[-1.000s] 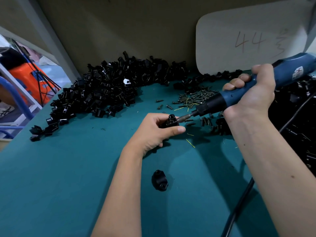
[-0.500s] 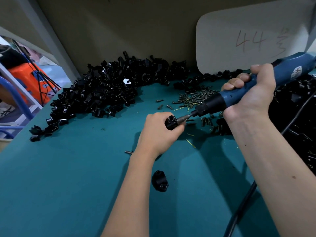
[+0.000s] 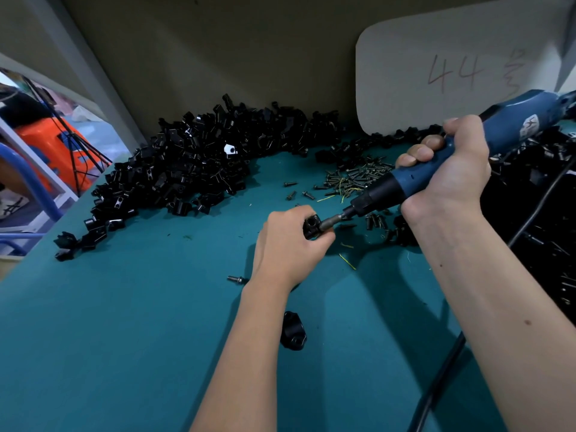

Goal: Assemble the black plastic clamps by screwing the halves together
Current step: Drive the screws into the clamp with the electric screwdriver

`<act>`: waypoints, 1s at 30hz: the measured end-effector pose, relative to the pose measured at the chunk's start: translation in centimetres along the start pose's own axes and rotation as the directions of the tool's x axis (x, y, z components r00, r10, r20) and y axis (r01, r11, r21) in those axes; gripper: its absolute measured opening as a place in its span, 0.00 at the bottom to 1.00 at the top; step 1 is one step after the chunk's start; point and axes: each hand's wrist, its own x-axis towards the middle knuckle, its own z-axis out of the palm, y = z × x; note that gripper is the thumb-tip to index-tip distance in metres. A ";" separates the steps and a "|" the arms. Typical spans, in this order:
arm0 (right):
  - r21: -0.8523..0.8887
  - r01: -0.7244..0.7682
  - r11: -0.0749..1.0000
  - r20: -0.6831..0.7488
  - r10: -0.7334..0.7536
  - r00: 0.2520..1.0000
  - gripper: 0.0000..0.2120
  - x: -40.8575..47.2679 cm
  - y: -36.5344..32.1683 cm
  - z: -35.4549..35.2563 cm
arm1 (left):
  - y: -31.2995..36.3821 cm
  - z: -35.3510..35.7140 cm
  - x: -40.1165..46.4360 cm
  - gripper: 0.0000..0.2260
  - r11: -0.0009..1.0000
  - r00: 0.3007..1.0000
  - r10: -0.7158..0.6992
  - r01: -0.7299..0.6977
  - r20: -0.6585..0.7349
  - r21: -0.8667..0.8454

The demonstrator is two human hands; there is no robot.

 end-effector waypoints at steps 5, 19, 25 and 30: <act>-0.030 0.036 0.999 0.019 -0.035 0.999 0.10 -0.3 0.2 0.1 | 0.0 0.0 0.0 0.13 1.000 1.000 -0.010 0.010 0.018 -0.004; -0.064 0.104 0.993 0.103 -0.097 0.990 0.08 -0.9 0.3 0.5 | -0.1 0.0 0.0 0.15 1.000 0.999 -0.010 0.010 0.030 -0.012; -0.051 0.128 0.991 0.059 -0.125 0.990 0.09 -1.0 0.5 0.4 | -0.2 0.1 0.1 0.14 1.000 1.000 -0.026 0.025 0.014 0.012; -0.050 0.165 0.985 0.080 -0.161 0.984 0.09 -1.1 0.8 0.7 | -0.2 0.0 0.0 0.14 0.998 0.998 -0.057 0.057 -0.004 0.020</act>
